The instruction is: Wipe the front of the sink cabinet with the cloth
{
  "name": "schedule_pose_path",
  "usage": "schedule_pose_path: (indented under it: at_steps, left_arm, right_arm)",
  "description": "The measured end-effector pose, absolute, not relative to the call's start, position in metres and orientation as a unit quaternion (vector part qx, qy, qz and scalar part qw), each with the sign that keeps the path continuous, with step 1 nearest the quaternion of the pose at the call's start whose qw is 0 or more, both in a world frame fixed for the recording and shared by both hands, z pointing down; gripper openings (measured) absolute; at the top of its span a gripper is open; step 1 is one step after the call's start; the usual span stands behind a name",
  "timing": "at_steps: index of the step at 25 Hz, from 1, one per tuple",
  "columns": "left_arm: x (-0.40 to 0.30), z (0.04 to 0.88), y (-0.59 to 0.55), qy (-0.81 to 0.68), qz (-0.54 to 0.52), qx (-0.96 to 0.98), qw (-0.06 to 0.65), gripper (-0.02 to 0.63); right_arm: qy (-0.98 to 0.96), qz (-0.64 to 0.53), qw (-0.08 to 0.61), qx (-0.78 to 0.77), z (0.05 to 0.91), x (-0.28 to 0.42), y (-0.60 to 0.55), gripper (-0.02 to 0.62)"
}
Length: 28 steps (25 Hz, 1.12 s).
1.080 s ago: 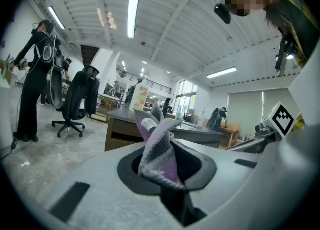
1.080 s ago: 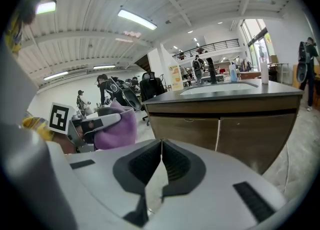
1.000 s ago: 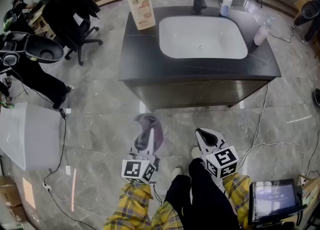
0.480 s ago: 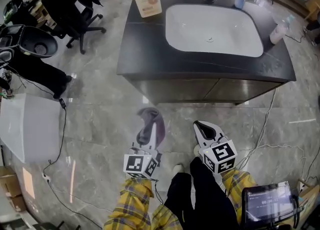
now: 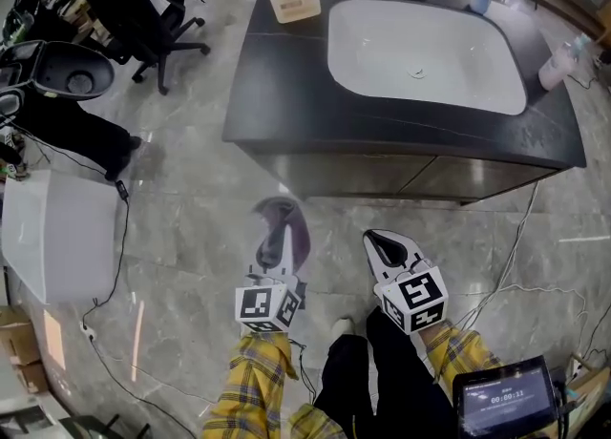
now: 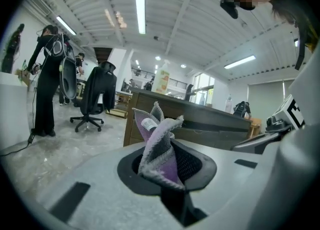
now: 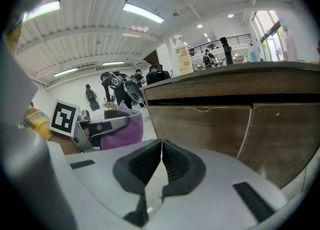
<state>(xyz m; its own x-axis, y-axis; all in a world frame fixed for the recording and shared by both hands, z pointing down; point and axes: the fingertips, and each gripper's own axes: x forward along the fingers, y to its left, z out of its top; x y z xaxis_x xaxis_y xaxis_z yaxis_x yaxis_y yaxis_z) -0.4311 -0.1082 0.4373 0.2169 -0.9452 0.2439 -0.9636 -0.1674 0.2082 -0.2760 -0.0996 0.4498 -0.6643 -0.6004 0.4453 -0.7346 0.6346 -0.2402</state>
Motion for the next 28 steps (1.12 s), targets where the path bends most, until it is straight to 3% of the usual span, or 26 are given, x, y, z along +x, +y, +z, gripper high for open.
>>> schedule_pose_path:
  at_steps: [18,28]
  left_arm:
    - [-0.477,0.456,-0.186,-0.679,0.04,0.722,0.126,0.049]
    - [-0.45,0.466,-0.207,-0.658,0.049,0.742,0.121,0.049]
  right_arm:
    - [-0.892,0.223,0.167,0.356,0.482,-0.282,-0.139,0.006]
    - [-0.888,0.23,0.152,0.369,0.481,-0.268,-0.157,0.006]
